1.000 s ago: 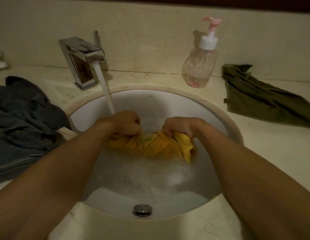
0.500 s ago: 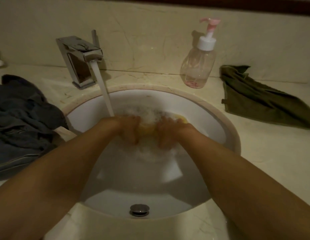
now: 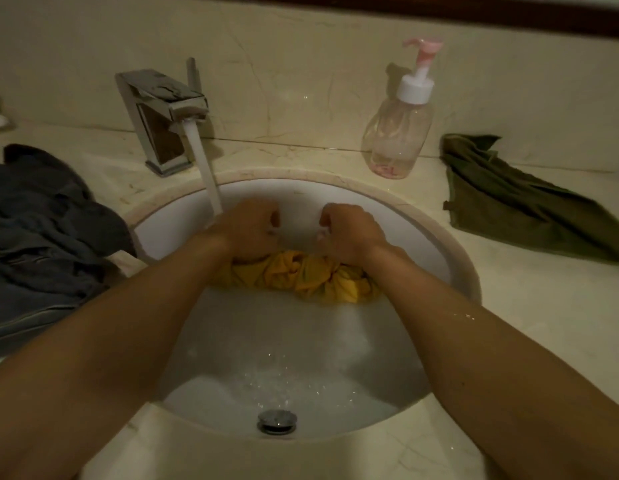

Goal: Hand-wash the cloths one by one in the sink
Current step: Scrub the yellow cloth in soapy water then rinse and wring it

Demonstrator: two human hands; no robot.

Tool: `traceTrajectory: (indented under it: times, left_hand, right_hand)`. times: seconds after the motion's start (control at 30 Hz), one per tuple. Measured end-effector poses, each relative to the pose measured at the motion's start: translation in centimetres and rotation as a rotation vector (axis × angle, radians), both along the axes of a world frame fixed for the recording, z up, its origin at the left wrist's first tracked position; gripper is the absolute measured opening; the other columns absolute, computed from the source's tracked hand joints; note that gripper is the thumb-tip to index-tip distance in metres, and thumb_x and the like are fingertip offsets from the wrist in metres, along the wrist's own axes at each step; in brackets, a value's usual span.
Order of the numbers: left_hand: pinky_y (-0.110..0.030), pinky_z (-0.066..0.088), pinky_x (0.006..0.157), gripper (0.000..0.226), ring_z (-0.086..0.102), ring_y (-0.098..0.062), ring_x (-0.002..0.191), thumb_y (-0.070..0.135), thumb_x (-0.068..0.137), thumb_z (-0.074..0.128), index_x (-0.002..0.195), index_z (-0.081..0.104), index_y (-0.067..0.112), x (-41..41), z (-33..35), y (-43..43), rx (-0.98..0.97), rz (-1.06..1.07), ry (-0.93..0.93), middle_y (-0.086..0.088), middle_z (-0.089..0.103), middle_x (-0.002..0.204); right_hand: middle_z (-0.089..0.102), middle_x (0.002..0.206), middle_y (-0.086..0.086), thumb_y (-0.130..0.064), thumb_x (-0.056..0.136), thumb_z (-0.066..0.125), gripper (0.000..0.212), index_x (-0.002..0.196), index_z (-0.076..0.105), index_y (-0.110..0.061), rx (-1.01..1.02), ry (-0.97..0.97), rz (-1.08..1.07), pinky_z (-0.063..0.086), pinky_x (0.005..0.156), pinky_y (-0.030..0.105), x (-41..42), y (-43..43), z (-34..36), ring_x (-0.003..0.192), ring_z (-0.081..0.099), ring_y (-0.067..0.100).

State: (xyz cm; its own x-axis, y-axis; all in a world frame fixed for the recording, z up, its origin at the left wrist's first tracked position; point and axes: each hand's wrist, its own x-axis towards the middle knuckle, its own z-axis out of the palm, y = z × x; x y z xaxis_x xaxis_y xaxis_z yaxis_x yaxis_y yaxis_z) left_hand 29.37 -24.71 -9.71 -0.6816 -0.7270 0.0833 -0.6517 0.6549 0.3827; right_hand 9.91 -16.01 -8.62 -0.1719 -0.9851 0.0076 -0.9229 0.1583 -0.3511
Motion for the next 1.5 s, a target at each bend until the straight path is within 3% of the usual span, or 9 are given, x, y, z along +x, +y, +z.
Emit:
traceTrajectory:
  times: [0.1,0.2,0.33,0.63,0.87,1.07,1.2,1.27,1.5]
  left_hand:
    - [-0.038,0.050,0.090,0.017,0.059,-0.020,0.098,0.038,0.093,0.063,0.104,0.061,0.026,-0.6,-0.2,0.0,0.163,-0.078,-0.214,0.004,0.061,0.103]
    - [-0.042,0.045,0.098,0.008,0.055,-0.022,0.102,0.037,0.098,0.053,0.099,0.054,0.030,-1.3,-1.1,-0.2,0.151,-0.138,-0.418,-0.002,0.060,0.116]
    - [-0.040,0.043,0.099,0.011,0.055,-0.026,0.110,0.026,0.099,0.057,0.104,0.059,0.018,-1.1,-1.6,-0.1,0.078,-0.207,-0.431,-0.007,0.058,0.119]
    - [-0.044,0.051,0.088,0.011,0.060,-0.025,0.096,0.029,0.092,0.060,0.099,0.061,0.021,-0.5,-0.7,0.5,0.126,-0.116,-0.312,0.000,0.061,0.103]
    - [-0.036,0.042,0.104,0.037,0.052,-0.021,0.122,0.028,0.100,0.057,0.137,0.054,0.026,0.1,3.4,2.4,0.209,0.032,-0.124,0.001,0.056,0.134]
    - [-0.027,0.045,0.089,0.027,0.058,-0.012,0.106,0.025,0.098,0.061,0.125,0.065,0.027,5.3,10.4,2.1,0.205,0.098,-0.081,0.008,0.060,0.117]
    - [-0.029,0.047,0.072,0.018,0.061,-0.012,0.081,0.022,0.099,0.058,0.102,0.075,0.017,10.0,15.4,0.5,0.070,0.213,-0.064,-0.003,0.071,0.099]
    - [-0.032,0.042,0.064,0.030,0.056,-0.019,0.073,0.033,0.100,0.053,0.093,0.072,0.011,11.9,17.5,-1.1,-0.041,0.340,-0.031,-0.010,0.068,0.088]
    - [-0.040,0.047,0.089,0.069,0.056,-0.027,0.116,0.068,0.088,0.055,0.137,0.049,0.019,13.0,19.5,-6.7,-0.086,0.392,-0.062,-0.007,0.056,0.133]
  right_hand:
    - [0.061,0.111,-0.002,-0.040,0.088,0.066,0.024,0.107,0.069,-0.026,0.199,0.017,0.153,0.049,0.097,0.044,0.9,-0.1,-0.6,0.102,0.060,0.024]
    - [0.049,0.136,0.000,-0.051,0.098,0.047,0.043,0.134,0.055,-0.028,0.333,0.146,0.153,0.032,0.106,0.053,1.0,-0.1,-2.3,0.123,0.051,0.031]
    - [0.022,0.162,0.007,-0.043,0.108,0.029,0.052,0.156,0.033,-0.024,0.339,0.201,0.107,0.017,0.119,0.061,0.8,0.4,-3.4,0.147,0.026,0.040]
    - [0.042,0.140,0.005,-0.042,0.101,0.049,0.046,0.146,0.048,-0.029,0.285,0.114,0.064,0.034,0.106,0.054,1.1,-0.2,-2.9,0.132,0.043,0.033]
    - [0.052,0.142,0.003,-0.047,0.093,0.068,0.055,0.142,0.055,-0.023,-0.002,-0.209,-0.037,0.047,0.106,0.048,2.1,0.4,1.1,0.128,0.052,0.027]
    - [0.062,0.127,0.005,-0.041,0.094,0.071,0.047,0.131,0.061,-0.013,-0.192,-0.345,0.028,0.044,0.085,0.028,4.0,-0.8,7.1,0.114,0.059,0.022]
    - [0.060,0.126,0.003,-0.046,0.092,0.073,0.053,0.130,0.060,-0.012,-0.224,-0.426,0.061,0.047,0.093,0.032,5.5,-3.2,11.7,0.114,0.058,0.021]
    - [0.058,0.126,0.001,-0.052,0.091,0.073,0.059,0.133,0.058,-0.012,-0.238,-0.443,0.091,0.049,0.096,0.033,6.4,-4.7,13.7,0.115,0.057,0.020]
    - [0.048,0.152,0.008,-0.063,0.086,0.071,0.091,0.154,0.039,-0.012,-0.105,-0.464,0.229,0.045,0.105,0.034,9.9,-11.2,17.1,0.133,0.050,0.022]
